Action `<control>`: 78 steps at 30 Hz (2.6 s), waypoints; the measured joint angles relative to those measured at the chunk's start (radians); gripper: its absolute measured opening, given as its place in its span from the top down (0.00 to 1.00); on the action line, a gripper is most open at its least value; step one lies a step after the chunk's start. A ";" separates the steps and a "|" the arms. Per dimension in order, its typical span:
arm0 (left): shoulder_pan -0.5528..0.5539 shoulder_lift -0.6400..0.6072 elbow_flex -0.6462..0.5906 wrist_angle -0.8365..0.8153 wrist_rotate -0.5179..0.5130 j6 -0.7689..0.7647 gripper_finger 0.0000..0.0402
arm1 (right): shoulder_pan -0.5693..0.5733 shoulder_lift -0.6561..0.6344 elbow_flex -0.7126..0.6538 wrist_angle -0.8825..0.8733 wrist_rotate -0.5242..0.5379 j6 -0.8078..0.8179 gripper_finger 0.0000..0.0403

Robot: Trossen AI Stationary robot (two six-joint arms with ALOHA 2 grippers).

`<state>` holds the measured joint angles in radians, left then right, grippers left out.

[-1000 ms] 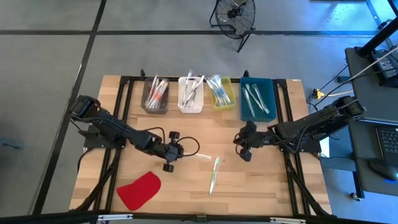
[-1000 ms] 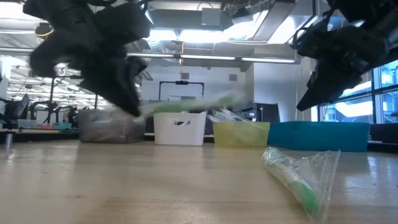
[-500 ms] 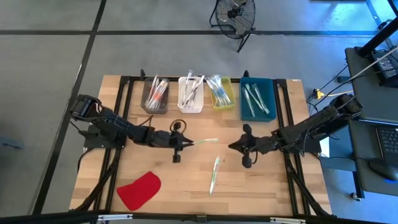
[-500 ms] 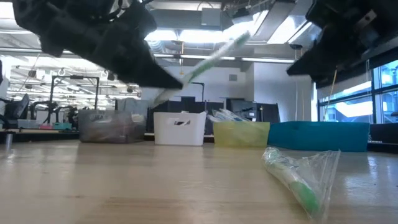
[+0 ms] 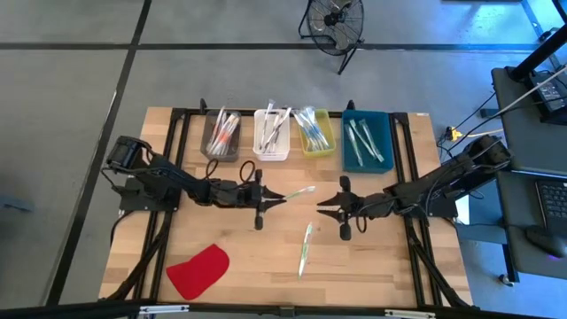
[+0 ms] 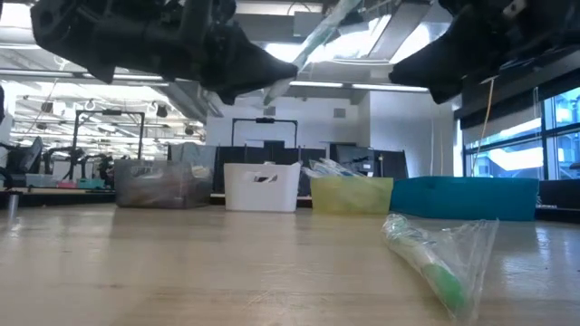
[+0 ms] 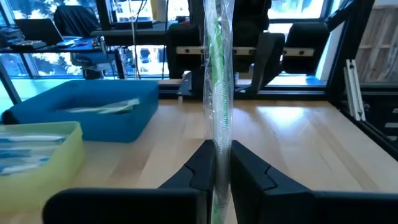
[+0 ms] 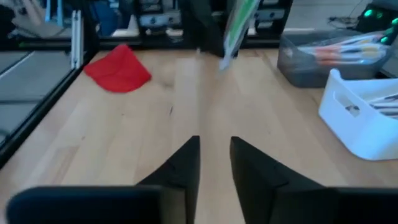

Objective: Pick & Place Toothbrushes
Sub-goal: Put the green toothbrush into the blue bin

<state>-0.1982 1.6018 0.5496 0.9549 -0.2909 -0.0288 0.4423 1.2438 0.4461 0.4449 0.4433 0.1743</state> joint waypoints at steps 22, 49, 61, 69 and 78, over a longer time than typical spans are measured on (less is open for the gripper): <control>0.000 0.209 0.168 0.071 0.004 0.016 0.93 | -0.040 0.264 0.000 0.471 0.092 -0.059 0.47; 0.006 0.215 0.168 0.082 0.000 0.010 0.93 | -0.081 0.287 0.002 0.627 0.040 -0.052 0.96; 0.006 0.215 0.169 0.051 -0.007 0.005 0.87 | -0.082 0.287 0.002 0.612 0.047 0.001 0.96; 0.006 0.215 0.168 0.001 -0.007 0.005 0.77 | -0.082 0.287 0.003 0.600 0.047 0.052 0.95; 0.006 0.215 0.168 0.004 -0.006 -0.012 0.56 | -0.082 0.287 0.003 0.497 0.074 0.141 0.96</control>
<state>-0.1917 1.8164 0.7174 0.9585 -0.2966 -0.0411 0.3603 1.5303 0.4488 0.9416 0.5177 0.3154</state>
